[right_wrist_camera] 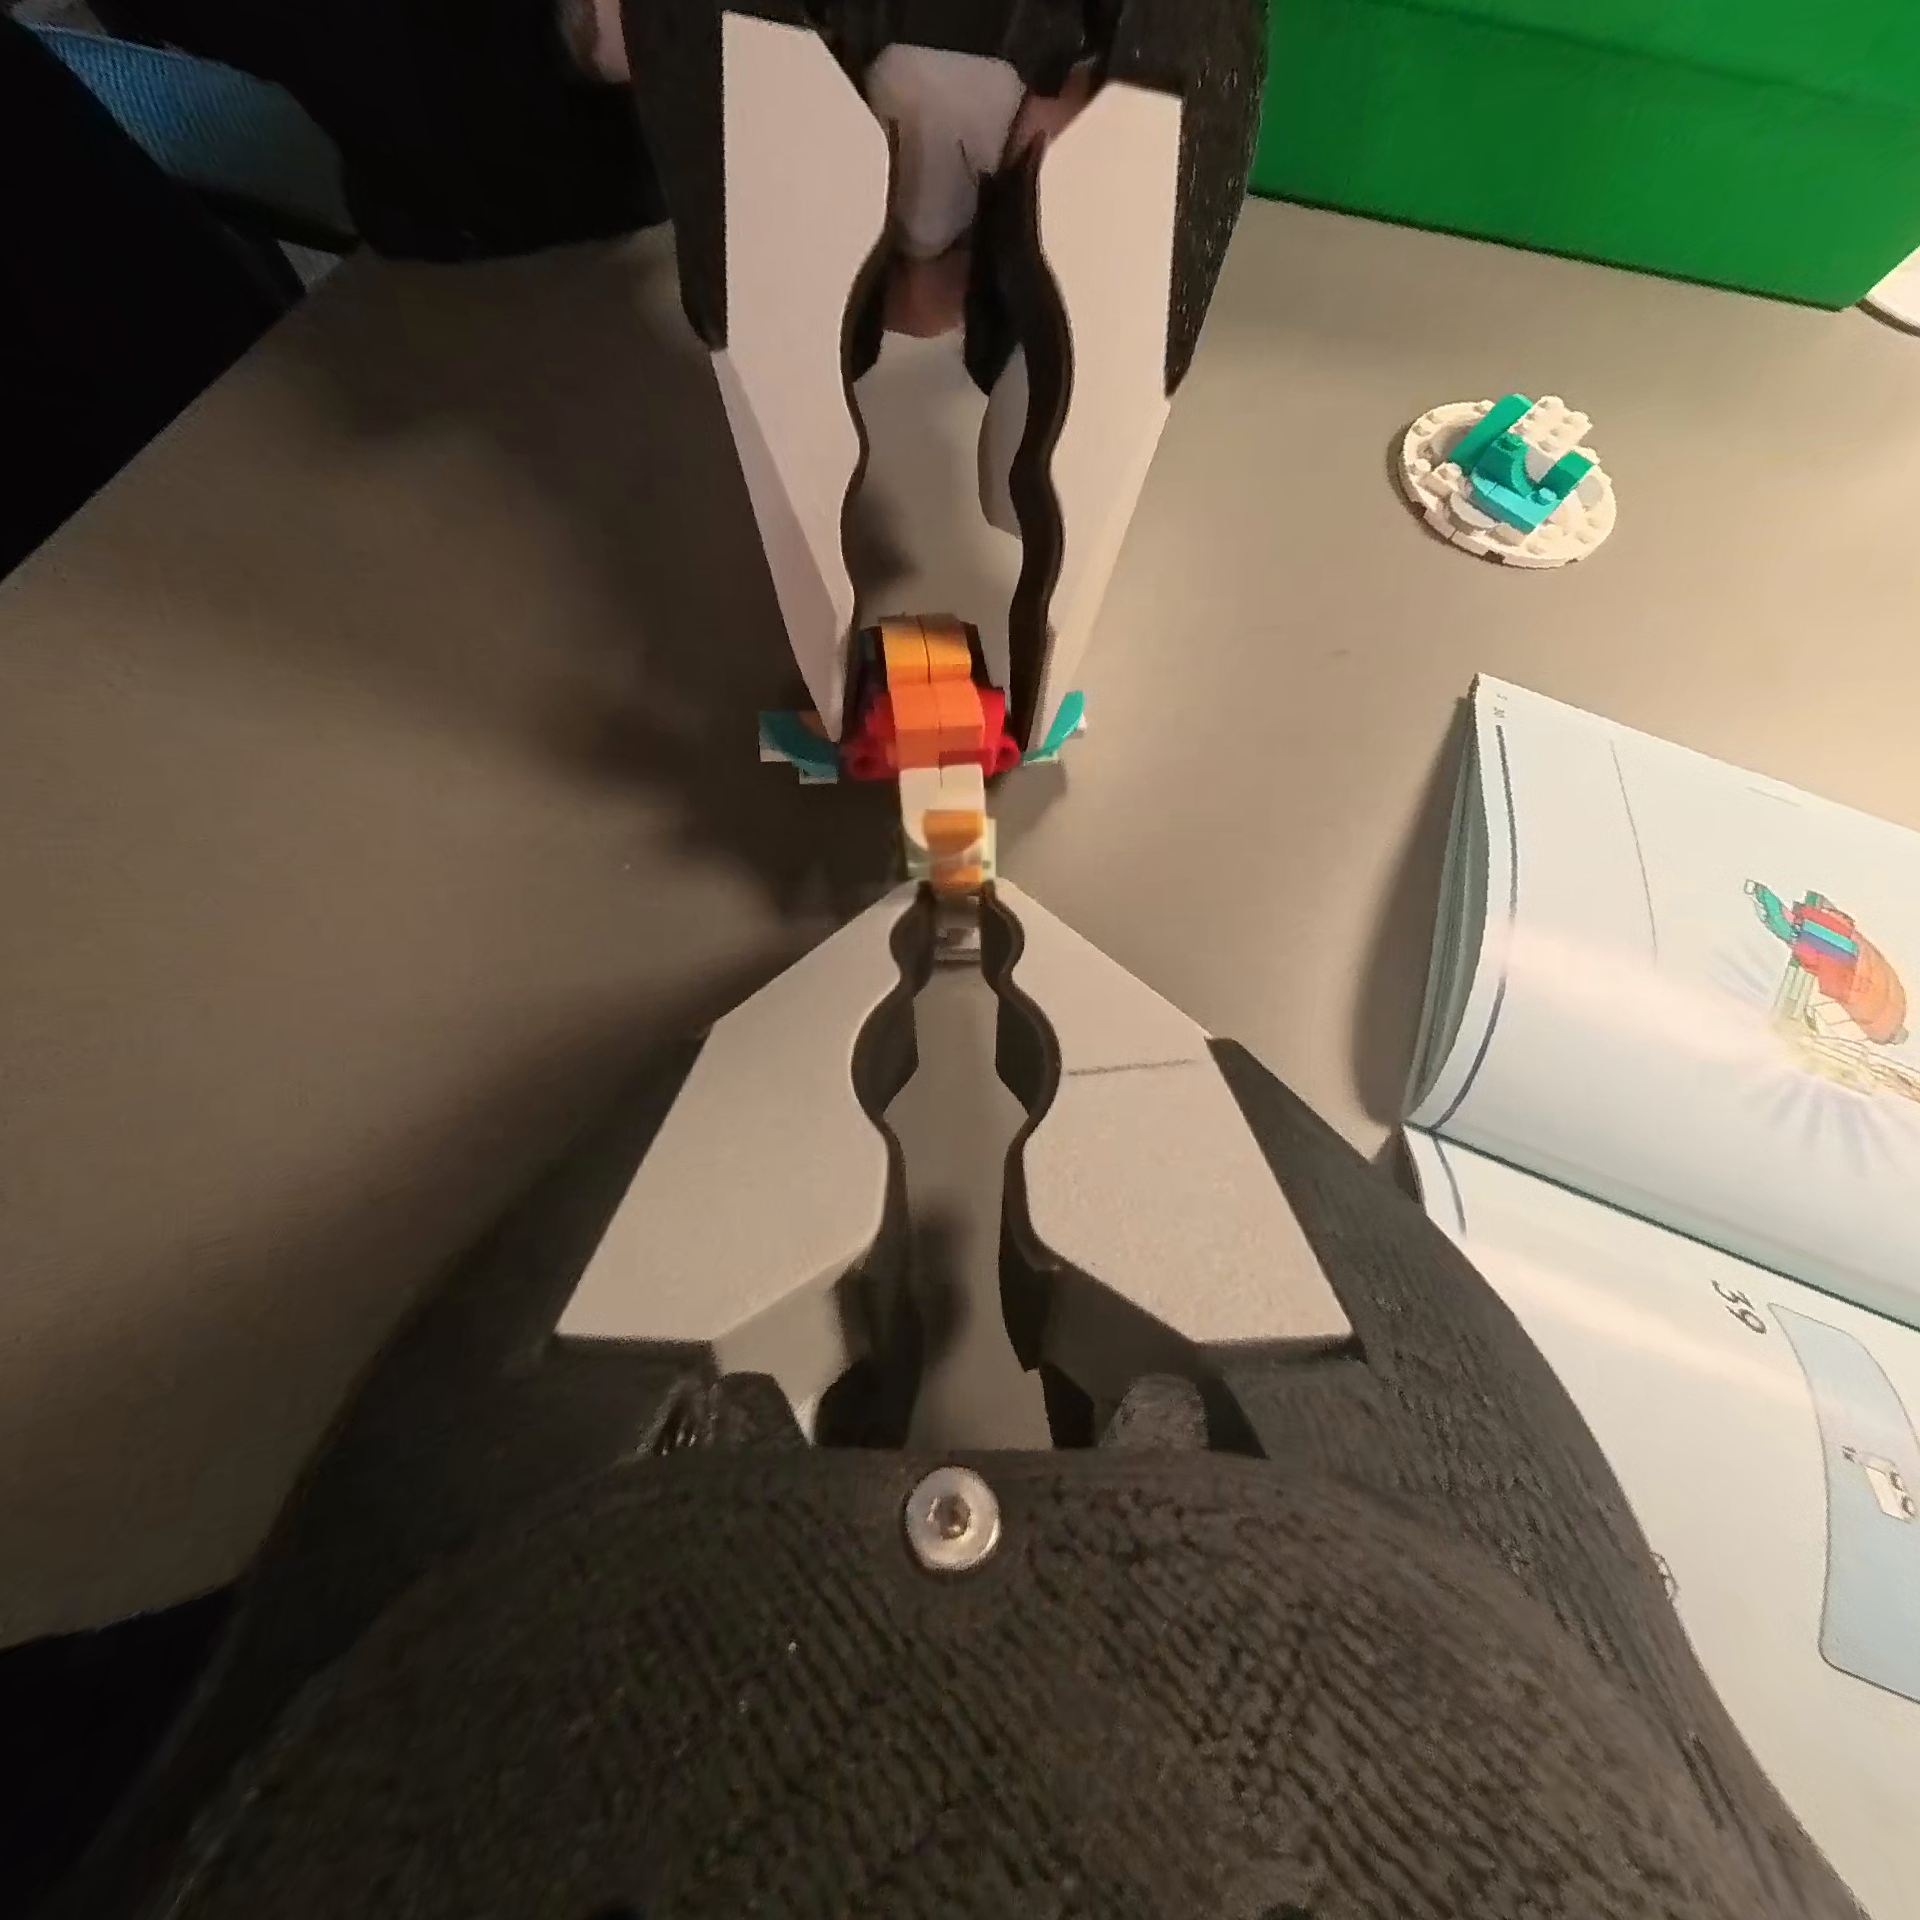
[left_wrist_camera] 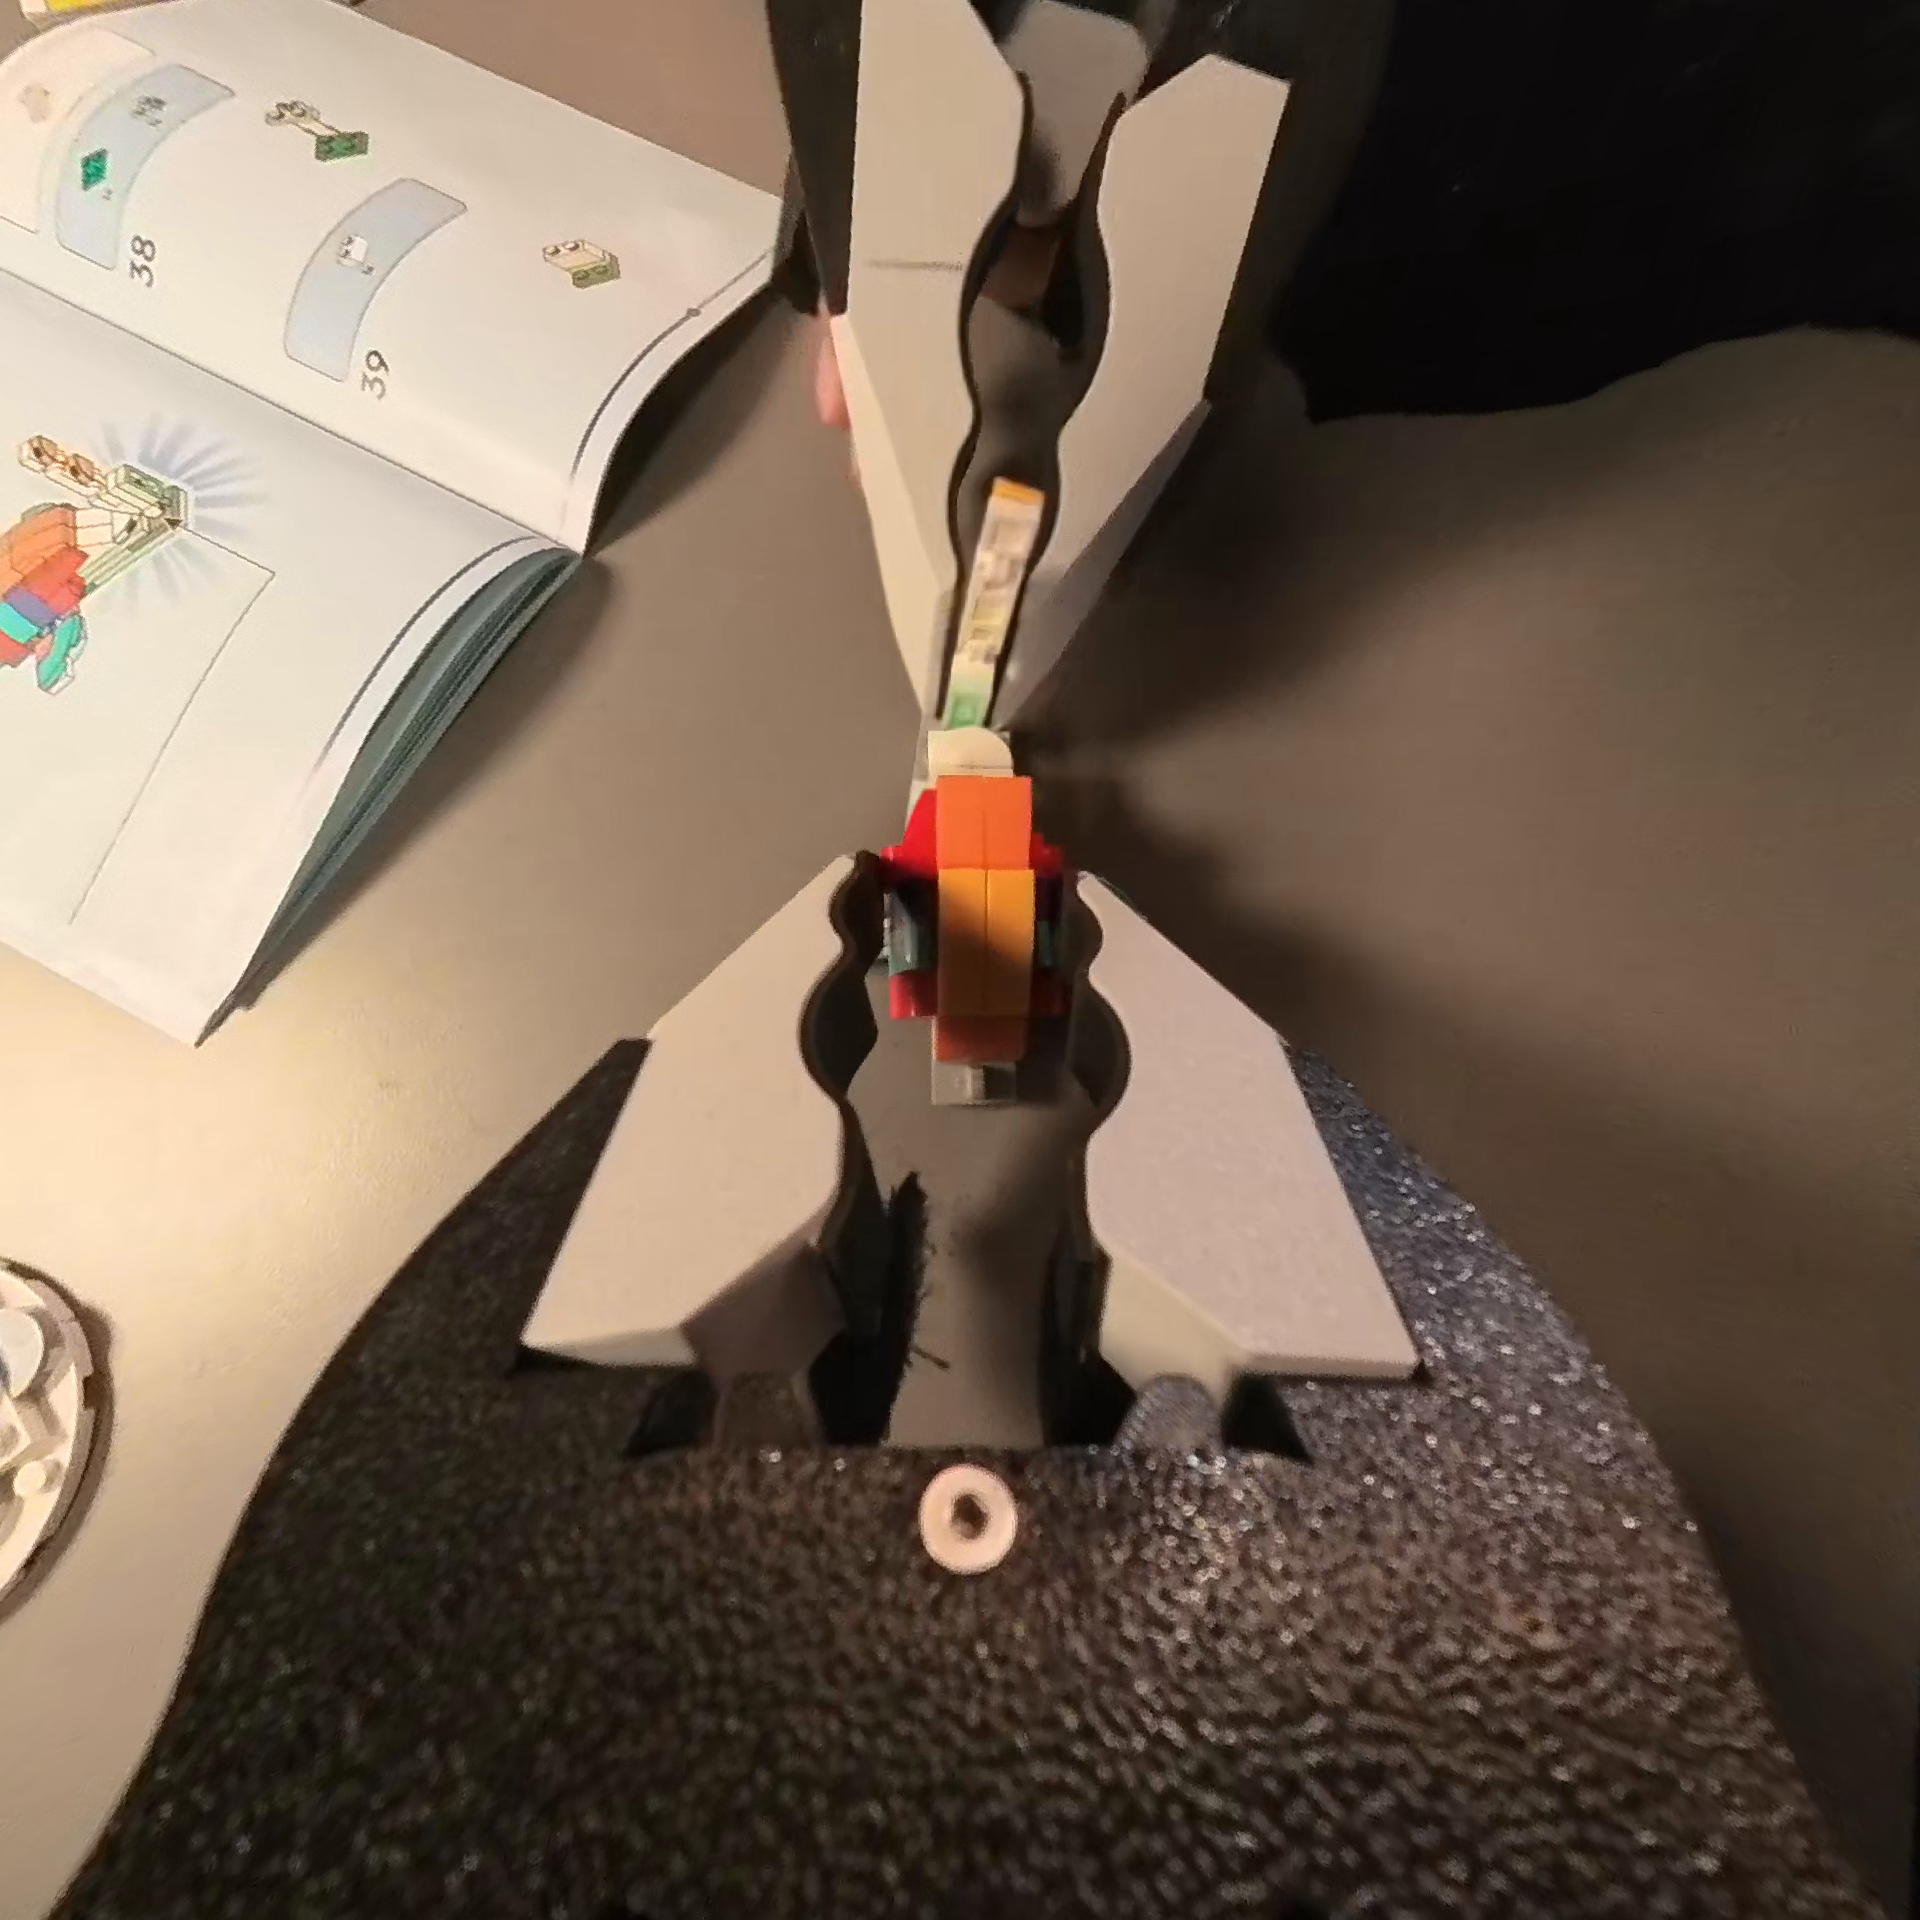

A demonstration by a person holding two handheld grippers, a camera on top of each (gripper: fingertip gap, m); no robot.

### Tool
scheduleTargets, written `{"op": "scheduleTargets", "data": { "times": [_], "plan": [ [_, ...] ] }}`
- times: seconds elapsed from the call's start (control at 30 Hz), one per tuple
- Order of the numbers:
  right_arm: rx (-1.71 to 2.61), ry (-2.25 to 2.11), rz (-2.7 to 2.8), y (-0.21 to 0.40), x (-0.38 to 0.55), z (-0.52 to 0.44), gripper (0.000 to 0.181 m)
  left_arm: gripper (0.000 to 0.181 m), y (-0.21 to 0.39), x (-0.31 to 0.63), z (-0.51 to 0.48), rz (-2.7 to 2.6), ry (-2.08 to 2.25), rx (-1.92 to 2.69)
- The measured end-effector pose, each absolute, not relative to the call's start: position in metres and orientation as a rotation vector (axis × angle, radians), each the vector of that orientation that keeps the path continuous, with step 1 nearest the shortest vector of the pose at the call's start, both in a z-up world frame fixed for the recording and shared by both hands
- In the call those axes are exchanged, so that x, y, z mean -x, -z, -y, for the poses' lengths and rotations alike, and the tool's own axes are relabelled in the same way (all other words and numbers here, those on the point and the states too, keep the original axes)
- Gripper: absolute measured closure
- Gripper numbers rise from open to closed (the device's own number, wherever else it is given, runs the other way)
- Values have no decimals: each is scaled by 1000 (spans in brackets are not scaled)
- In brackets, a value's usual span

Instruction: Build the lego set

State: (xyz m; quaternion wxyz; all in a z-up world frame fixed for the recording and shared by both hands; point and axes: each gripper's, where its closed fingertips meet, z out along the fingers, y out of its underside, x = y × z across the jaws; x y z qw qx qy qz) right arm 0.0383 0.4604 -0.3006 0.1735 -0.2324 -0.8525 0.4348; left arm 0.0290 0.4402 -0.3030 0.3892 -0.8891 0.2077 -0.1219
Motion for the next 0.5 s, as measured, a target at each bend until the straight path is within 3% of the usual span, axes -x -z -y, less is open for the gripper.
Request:
{"op": "scheduleTargets", "data": {
  "times": [0.5],
  "plan": [
    [714, -1298, 2471, 301, -44, -457, 175, 150, 307, -30, -442, -606, 331, 2316]
  ]
}}
